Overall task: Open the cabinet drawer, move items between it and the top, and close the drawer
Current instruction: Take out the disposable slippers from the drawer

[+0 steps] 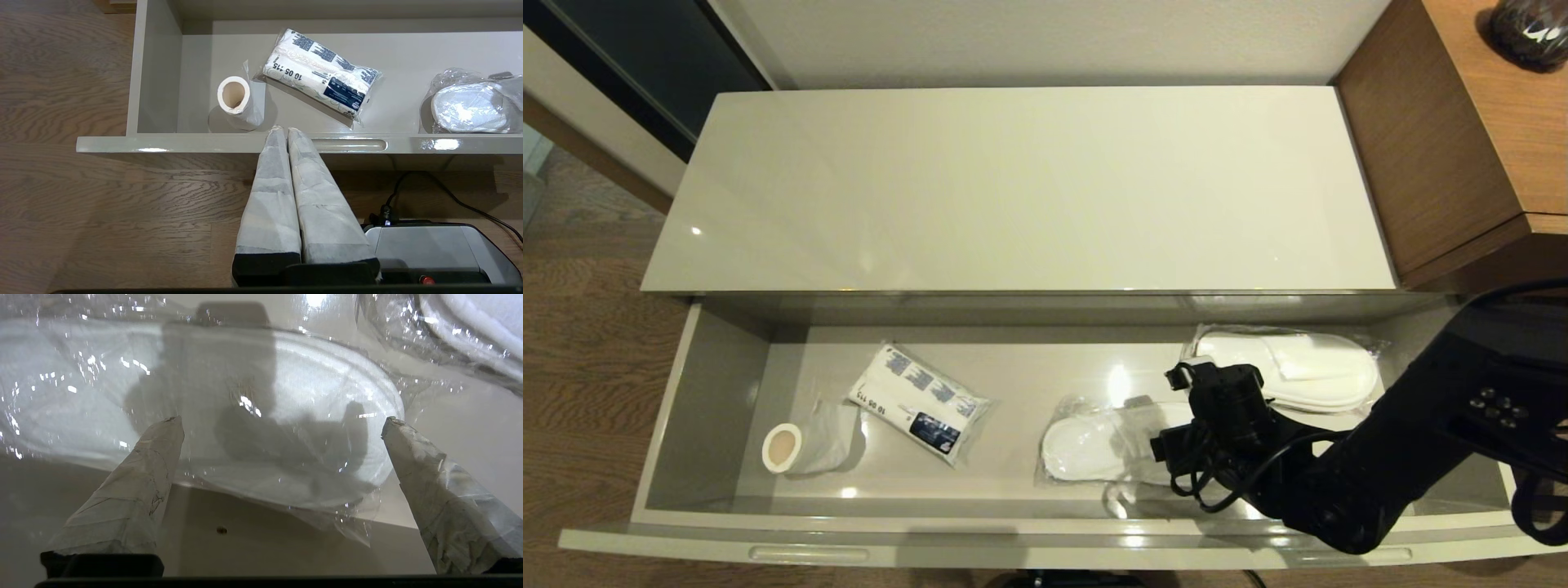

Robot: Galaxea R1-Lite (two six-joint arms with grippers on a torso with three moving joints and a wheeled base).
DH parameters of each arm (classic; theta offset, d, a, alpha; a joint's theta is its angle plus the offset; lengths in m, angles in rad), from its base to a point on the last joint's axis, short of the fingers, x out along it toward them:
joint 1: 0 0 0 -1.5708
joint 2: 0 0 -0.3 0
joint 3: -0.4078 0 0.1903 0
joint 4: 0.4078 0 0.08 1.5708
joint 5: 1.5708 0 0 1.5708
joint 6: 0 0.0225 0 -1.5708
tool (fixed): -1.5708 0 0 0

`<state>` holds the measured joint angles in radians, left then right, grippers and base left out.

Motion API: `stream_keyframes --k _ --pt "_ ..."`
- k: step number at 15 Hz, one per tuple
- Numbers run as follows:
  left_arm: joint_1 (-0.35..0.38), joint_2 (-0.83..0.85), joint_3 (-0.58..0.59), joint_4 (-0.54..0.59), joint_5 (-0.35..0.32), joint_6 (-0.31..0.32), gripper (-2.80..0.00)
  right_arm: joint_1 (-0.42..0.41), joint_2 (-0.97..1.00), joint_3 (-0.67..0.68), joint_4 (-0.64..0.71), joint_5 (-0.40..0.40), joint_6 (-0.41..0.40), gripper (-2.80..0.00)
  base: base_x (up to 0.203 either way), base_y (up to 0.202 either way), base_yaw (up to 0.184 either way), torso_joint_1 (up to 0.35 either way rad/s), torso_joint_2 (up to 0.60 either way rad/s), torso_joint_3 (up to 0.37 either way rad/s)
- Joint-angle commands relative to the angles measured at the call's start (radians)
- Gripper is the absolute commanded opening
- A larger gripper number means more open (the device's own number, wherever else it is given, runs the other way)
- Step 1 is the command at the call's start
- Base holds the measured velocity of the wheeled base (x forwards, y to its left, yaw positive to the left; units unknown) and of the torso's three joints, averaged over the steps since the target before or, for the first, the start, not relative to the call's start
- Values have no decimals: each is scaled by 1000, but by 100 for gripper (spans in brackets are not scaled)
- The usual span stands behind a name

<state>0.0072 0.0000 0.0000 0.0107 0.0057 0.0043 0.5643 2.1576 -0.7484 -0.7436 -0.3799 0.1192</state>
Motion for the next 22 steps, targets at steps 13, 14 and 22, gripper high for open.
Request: stream_keyframes --k 13,14,22 --pt "0 2 0 0 0 -1 -280 40 104 -41 -11 -34 11 0 0 0 0 0 0 0" --pt "0 2 0 0 0 0 -280 40 114 -45 -12 -36 11 0 0 0 0 0 0 0" --pt "0 2 0 0 0 -1 -280 37 137 -63 -20 -33 11 0 0 0 0 0 0 0"
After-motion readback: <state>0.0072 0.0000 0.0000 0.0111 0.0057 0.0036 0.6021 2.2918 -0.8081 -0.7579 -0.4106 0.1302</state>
